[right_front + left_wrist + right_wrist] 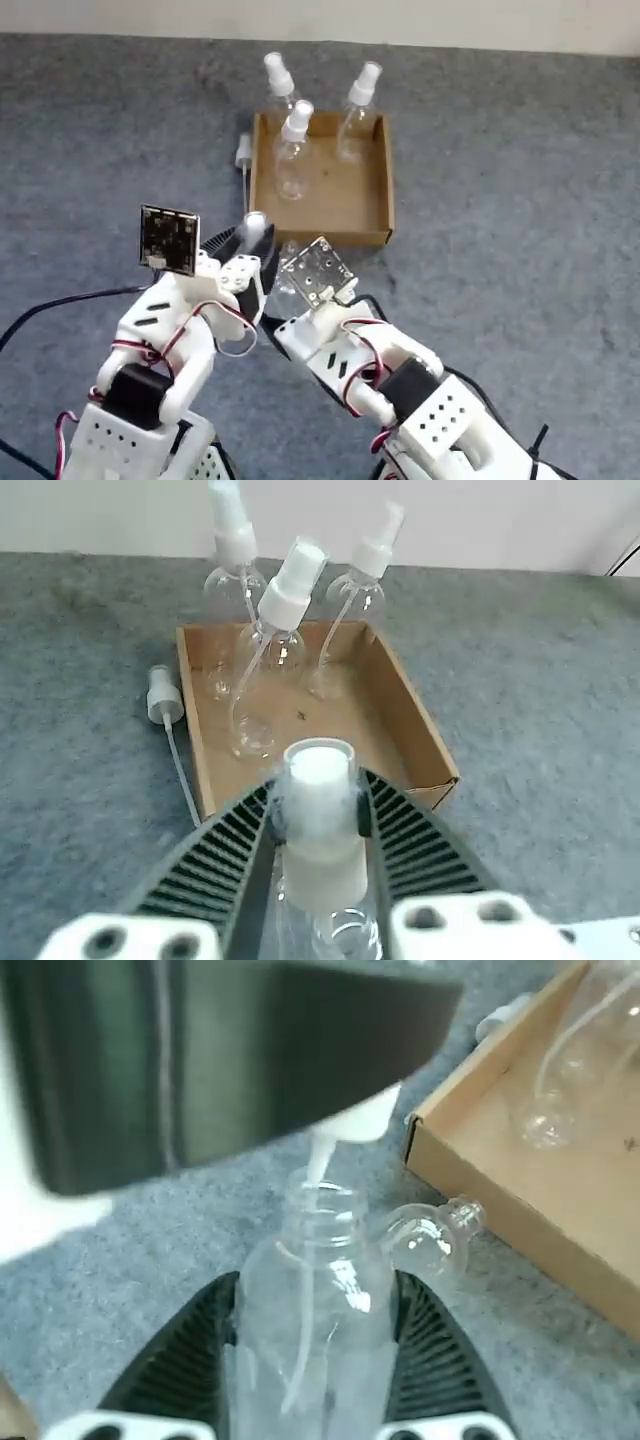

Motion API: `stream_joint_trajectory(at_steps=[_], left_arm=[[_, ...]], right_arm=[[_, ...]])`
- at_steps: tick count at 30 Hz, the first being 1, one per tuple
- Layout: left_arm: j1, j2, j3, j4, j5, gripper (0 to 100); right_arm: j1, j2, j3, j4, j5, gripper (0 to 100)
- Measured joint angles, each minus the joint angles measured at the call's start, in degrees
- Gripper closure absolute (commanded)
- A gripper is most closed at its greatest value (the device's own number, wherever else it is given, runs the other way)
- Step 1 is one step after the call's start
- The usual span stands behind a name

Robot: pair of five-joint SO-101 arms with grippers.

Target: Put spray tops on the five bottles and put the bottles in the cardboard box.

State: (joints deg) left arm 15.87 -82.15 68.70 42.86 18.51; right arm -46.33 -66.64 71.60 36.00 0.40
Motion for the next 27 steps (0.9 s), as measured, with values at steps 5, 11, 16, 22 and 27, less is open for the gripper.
stream_joint_trajectory(at_steps=[5, 11, 16, 22, 27], left_arm=[[0.53, -0.26, 0.00, 0.00, -0.26, 100], [1.32, -0.97, -0.79, -0.62, -0.26, 100], [4.40, -0.97, -0.35, 0.00, -0.53, 100], [6.33, -0.97, -0.35, 0.18, -2.81, 100], [6.68, -0.97, -0.35, 0.44, -2.90, 100]], right_arm=[[-0.35, -7.56, 0.00, 0.00, 0.00, 99.5], [-0.35, -16.79, 2.20, 0.09, 0.00, 99.5], [2.29, -17.32, 3.16, 0.18, 0.00, 99.5], [5.27, -17.41, 3.16, 0.18, -0.18, 99.5], [5.54, -17.41, 3.16, 0.18, -0.18, 99.5]])
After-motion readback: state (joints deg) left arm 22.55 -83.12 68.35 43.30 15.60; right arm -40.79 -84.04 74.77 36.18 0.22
